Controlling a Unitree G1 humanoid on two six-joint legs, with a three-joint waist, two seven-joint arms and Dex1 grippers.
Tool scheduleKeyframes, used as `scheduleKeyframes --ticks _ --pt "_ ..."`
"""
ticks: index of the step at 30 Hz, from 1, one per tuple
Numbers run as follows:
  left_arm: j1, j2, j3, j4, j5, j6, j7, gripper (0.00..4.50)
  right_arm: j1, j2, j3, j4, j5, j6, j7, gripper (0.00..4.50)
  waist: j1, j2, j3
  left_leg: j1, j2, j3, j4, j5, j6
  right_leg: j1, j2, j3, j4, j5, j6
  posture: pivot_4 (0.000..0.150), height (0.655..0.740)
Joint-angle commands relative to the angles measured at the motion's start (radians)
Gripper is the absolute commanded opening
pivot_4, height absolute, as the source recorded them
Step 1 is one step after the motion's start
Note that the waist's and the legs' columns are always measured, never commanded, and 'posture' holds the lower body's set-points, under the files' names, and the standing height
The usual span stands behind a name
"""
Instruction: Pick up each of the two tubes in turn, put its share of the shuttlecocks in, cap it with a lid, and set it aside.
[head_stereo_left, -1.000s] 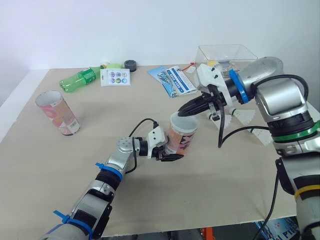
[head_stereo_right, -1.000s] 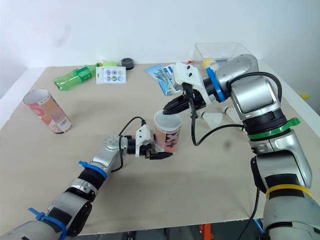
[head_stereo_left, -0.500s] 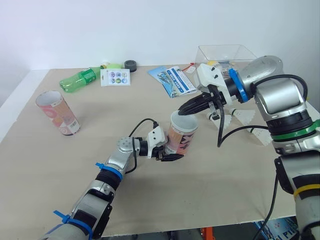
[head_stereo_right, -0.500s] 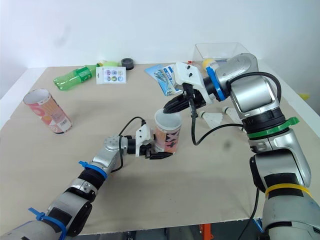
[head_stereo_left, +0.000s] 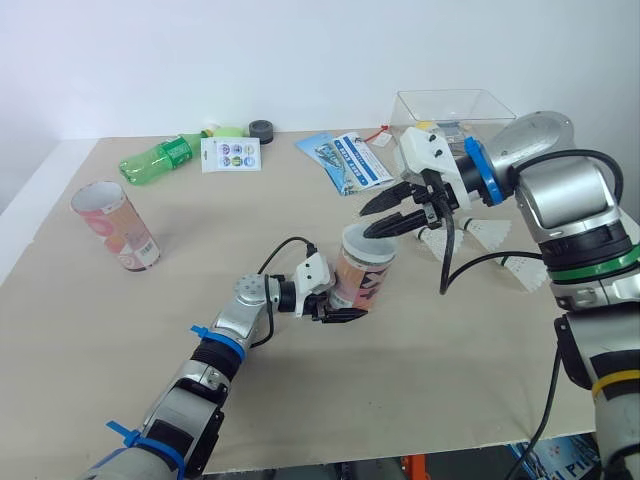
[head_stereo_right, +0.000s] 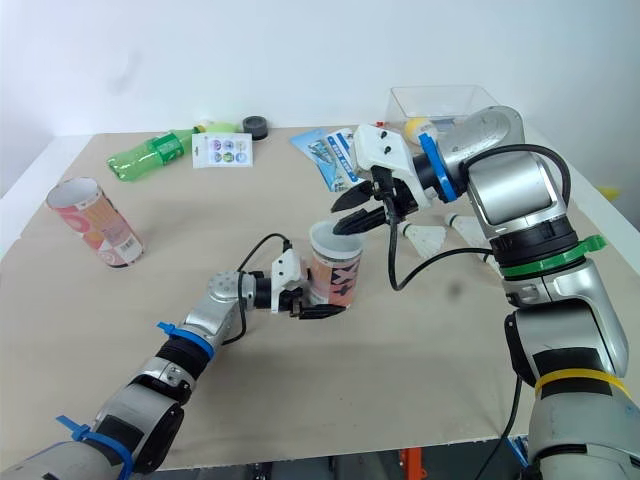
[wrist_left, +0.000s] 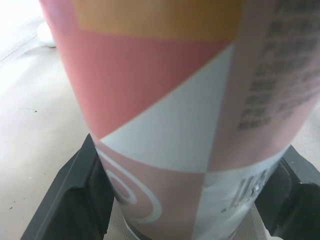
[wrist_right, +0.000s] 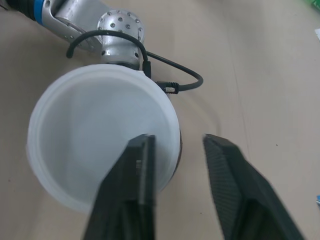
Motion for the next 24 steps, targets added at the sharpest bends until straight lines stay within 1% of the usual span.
scheduleKeyframes --ticks 1,5,7,9,10,11,12,14,16,21,24 --pt "0.04 0.005 -0.045 0.042 0.03 0.023 -0.021 3.29 -0.038 -0.025 -0.093 0.006 0.045 0.035 0.002 1.63 0.0 0.0 0.0 0.0 0.0 0.0 0.0 0.0 0.0 0.0 0.0 0.0 0.0 0.0 0.0 0.15 0.74" --pt "0.041 0.008 -0.044 0.041 0.03 0.023 -0.022 3.29 -0.05 -0.009 -0.176 0.015 0.107 0.096 -0.047 1.63 0.0 0.0 0.0 0.0 0.0 0.0 0.0 0.0 0.0 0.0 0.0 0.0 0.0 0.0 0.0 0.15 0.74" --pt "0.042 0.009 -0.045 0.039 0.031 0.023 -0.023 3.29 -0.041 -0.006 -0.216 -0.014 0.16 0.173 -0.06 1.63 0.0 0.0 0.0 0.0 0.0 0.0 0.0 0.0 0.0 0.0 0.0 0.0 0.0 0.0 0.0 0.15 0.74" --pt "0.041 0.01 -0.044 0.038 0.029 0.025 -0.023 3.29 -0.009 0.001 -0.251 -0.065 0.221 0.25 -0.077 1.08 0.0 0.0 0.0 0.0 0.0 0.0 0.0 0.0 0.0 0.0 0.0 0.0 0.0 0.0 0.0 0.15 0.74" --pt "0.041 0.01 -0.044 0.038 0.029 0.024 -0.023 3.29 0.031 0.001 -0.257 -0.111 0.241 0.277 -0.09 0.92 0.0 0.0 0.0 0.0 0.0 0.0 0.0 0.0 0.0 0.0 0.0 0.0 0.0 0.0 0.0 0.15 0.74" --pt "0.04 0.011 -0.043 0.037 0.029 0.024 -0.023 3.29 0.069 0.0 -0.258 -0.153 0.253 0.29 -0.101 0.41 0.001 0.0 0.0 0.0 0.0 0.0 -0.001 0.0 0.0 0.0 0.0 0.0 0.0 -0.001 -0.001 0.15 0.74" --pt "0.039 0.01 -0.042 0.037 0.028 0.025 -0.023 3.29 0.117 0.002 -0.253 -0.198 0.261 0.3 -0.118 0.07 0.001 0.0 0.0 0.0 0.0 -0.001 -0.001 0.0 0.0 0.0 0.0 0.0 0.0 -0.001 -0.001 0.15 0.74" --pt "0.036 0.007 -0.041 0.035 0.025 0.027 -0.023 3.29 0.192 0.008 -0.247 -0.258 0.268 0.305 -0.152 0.07 0.0 -0.002 -0.001 0.0 0.0 -0.002 -0.001 0.0 0.0 0.001 0.0 -0.001 0.0 -0.001 -0.001 0.15 0.74" --pt "0.035 0.005 -0.038 0.032 0.021 0.029 -0.024 3.29 0.228 0.011 -0.243 -0.272 0.258 0.285 -0.178 0.07 0.0 -0.001 -0.001 0.001 0.0 -0.001 -0.001 0.0 0.0 0.0 -0.001 0.0 0.001 -0.002 0.0 0.15 0.74" --pt "0.038 0.009 -0.038 0.025 0.017 0.031 -0.03 3.29 0.247 0.034 -0.222 -0.25 0.235 0.243 -0.23 0.07 0.0 -0.001 -0.001 0.002 0.0 0.0 0.0 0.0 0.0 0.0 0.0 0.001 0.002 -0.003 0.003 0.15 0.74" --pt "0.04 0.011 -0.038 0.021 0.016 0.035 -0.029 3.29 0.263 0.02 -0.183 -0.252 0.207 0.2 -0.214 0.07 0.0 -0.001 -0.001 0.001 0.0 0.0 0.0 0.0 0.0 0.0 0.0 0.001 0.002 -0.005 0.005 0.15 0.74"
